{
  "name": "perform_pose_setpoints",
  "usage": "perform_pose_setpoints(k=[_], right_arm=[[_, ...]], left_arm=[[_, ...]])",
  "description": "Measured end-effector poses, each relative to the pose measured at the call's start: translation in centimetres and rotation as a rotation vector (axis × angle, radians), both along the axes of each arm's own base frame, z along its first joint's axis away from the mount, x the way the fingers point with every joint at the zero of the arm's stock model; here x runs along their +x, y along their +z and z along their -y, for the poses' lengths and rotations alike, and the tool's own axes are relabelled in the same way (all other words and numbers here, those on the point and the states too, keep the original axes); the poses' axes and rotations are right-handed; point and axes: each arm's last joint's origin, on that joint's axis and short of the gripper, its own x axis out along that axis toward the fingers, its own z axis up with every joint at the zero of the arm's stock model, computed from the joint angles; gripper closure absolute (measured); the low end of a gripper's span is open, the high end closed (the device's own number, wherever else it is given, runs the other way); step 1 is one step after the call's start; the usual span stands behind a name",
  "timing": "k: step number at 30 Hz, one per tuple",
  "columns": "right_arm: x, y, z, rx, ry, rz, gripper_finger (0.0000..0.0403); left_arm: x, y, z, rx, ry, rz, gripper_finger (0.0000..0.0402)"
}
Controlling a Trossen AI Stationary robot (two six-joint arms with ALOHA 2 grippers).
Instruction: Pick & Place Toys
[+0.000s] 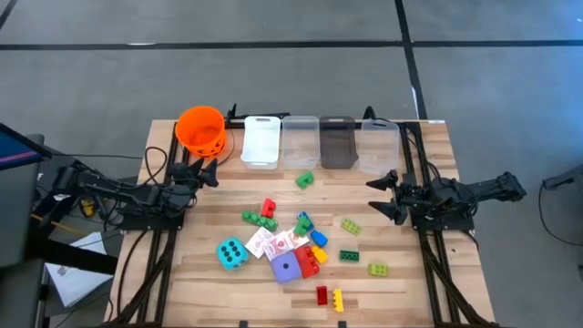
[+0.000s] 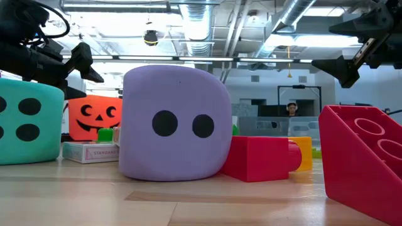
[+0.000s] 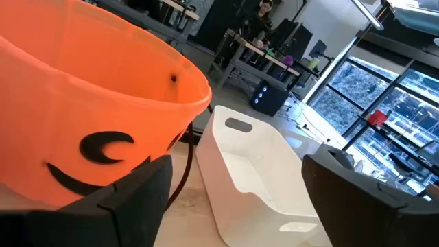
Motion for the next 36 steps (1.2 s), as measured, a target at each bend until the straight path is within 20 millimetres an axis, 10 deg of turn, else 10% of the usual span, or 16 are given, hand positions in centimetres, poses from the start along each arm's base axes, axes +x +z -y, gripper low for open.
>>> perform_pose_setpoints(k=[18,36], right_arm=[[0.0,0.0,0.0,0.000,0.001,0.001,0.0020],[0.0,0.2,0.1,-0.021,-0.020,0.018,0.0020]], left_arm=[[0.1,0.2,0.0,-0.008,-0.006,0.034,0.0082],[1.9,3.6,1.8,-0.224,-0.778,0.486,0.0082]])
